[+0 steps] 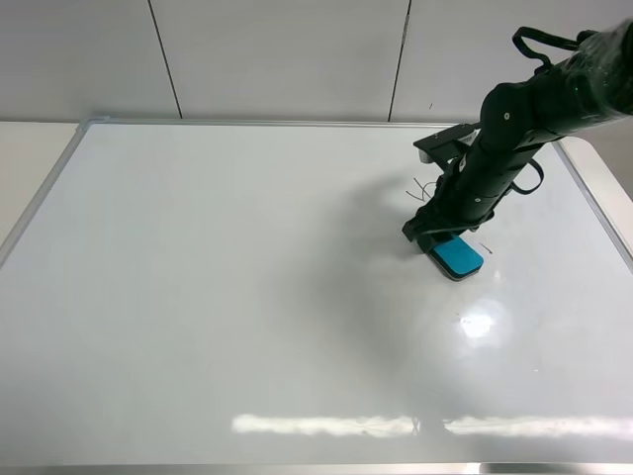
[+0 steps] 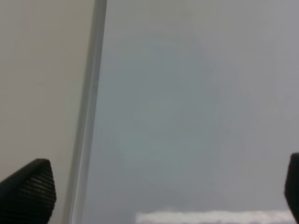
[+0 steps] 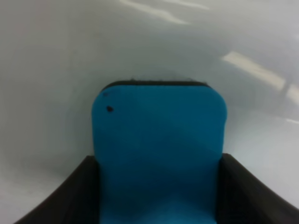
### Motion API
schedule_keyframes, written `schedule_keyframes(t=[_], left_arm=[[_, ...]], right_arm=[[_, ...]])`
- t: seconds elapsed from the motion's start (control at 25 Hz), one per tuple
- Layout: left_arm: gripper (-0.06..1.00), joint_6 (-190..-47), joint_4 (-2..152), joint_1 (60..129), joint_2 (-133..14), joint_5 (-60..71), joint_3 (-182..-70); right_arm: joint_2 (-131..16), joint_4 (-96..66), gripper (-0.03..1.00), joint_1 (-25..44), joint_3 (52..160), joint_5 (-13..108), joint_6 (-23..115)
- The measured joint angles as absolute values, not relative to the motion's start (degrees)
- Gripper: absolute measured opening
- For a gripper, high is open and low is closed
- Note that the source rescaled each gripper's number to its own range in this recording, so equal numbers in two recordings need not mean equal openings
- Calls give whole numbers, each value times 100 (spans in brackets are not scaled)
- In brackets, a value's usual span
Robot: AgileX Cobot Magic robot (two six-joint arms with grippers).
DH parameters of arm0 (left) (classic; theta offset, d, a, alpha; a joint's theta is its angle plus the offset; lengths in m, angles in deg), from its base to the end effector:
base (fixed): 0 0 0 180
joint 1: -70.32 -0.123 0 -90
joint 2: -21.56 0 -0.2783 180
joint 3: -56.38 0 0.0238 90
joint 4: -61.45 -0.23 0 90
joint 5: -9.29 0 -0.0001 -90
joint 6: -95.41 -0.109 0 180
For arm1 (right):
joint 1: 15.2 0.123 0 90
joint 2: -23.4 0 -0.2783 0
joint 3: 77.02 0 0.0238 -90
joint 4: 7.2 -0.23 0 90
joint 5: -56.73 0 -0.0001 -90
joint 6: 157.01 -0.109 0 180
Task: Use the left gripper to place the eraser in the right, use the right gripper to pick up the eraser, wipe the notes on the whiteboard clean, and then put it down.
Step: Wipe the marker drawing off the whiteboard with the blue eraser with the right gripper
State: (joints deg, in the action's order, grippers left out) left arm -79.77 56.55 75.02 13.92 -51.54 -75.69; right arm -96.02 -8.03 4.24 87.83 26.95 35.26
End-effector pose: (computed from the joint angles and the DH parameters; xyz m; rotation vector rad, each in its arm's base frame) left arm -0.0015 0.0083 0.2614 -0.0068 2.0286 -0.0027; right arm 0.3265 0.1161 0.1160 -0.7679 2.7646 0.0374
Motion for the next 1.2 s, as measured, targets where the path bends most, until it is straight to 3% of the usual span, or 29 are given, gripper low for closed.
schedule_keyframes(t=[0.36, 0.92, 1.2], left_arm=[[100, -7977, 5655, 7502, 1392, -5154, -7569], [100, -7977, 5655, 7502, 1392, -5161, -7569], [100, -7977, 5655, 7502, 1392, -5161, -7569]], right_arm=[[-9548, -463, 4, 135, 8595, 2720, 3516], [-9197, -554, 4, -1554, 7953, 3284, 3454], [-9107, -564, 4, -1254, 7901, 3211, 3667]])
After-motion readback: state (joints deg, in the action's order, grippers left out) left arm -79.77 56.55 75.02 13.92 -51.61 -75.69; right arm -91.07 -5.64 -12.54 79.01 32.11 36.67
